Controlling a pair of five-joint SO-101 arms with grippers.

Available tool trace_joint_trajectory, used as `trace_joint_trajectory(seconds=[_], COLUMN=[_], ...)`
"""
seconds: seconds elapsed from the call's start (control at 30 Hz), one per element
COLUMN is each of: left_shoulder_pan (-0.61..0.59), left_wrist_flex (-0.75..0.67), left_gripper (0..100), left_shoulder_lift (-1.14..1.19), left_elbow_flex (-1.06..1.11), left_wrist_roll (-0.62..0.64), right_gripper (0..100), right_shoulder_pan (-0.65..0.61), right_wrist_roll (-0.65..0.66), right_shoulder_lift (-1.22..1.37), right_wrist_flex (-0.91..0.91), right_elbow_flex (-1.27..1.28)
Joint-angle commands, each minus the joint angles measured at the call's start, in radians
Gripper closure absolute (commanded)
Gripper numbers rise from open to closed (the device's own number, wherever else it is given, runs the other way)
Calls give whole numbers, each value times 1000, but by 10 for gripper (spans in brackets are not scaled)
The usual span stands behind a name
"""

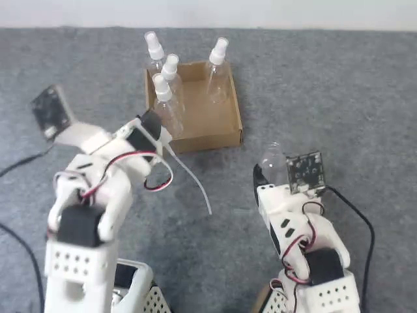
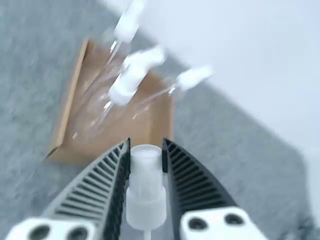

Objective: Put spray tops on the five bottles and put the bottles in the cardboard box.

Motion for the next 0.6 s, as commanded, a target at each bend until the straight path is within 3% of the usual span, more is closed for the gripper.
trace_joint_trajectory(seconds=[0.0,0.57], left_shoulder_pan=[-6,-6], left_wrist_flex=[-60,-176], left_gripper=[988,988], left_shoulder_lift=[-104,-307], left_elbow_flex=[19,53], left_wrist_roll=[-9,41], right_gripper=[887,887], right_shoulder_pan=[-13,-87], right_wrist_roll=[43,104], right_shoulder_lift=[-93,-165], right_wrist_flex=[13,13], right_elbow_flex=[11,72])
